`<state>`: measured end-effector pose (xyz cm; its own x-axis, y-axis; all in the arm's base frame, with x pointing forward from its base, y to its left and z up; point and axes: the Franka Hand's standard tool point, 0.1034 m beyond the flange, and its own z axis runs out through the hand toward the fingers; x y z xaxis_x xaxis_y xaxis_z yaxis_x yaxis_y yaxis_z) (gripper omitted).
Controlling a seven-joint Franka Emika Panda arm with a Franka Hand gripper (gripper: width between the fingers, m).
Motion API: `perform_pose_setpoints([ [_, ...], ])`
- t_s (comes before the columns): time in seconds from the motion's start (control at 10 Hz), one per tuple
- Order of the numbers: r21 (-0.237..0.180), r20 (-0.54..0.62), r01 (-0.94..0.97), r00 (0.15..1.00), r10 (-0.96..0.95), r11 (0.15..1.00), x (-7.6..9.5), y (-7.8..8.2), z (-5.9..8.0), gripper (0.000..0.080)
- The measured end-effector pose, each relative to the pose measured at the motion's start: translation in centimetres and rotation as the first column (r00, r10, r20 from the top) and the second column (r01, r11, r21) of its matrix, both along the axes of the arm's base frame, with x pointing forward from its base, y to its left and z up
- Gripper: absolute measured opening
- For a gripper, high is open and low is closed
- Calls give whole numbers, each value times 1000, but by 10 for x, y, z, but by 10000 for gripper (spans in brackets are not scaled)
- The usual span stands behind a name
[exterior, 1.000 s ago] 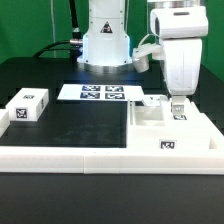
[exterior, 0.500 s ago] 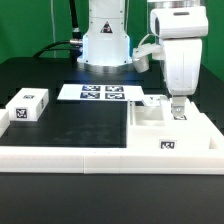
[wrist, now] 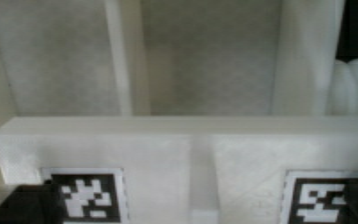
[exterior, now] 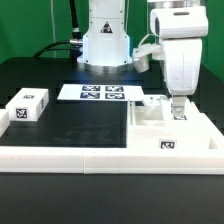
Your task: Assemble cabinet
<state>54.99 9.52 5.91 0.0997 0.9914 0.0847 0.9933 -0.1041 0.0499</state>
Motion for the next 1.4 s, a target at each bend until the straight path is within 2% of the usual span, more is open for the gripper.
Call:
perform_pose_setpoints([
  [0.6, 0, 0, 0, 1000, 0, 1000, 0, 0, 0, 797],
  [0.8, -3, 3, 8, 1000, -8, 1000, -3, 0, 6, 797],
  [1.2, -24, 2, 30, 1000, -29, 999, -32, 1, 24, 797],
  [1.4, -29, -11, 35, 999, -36, 999, -49, 1, 21, 797],
])
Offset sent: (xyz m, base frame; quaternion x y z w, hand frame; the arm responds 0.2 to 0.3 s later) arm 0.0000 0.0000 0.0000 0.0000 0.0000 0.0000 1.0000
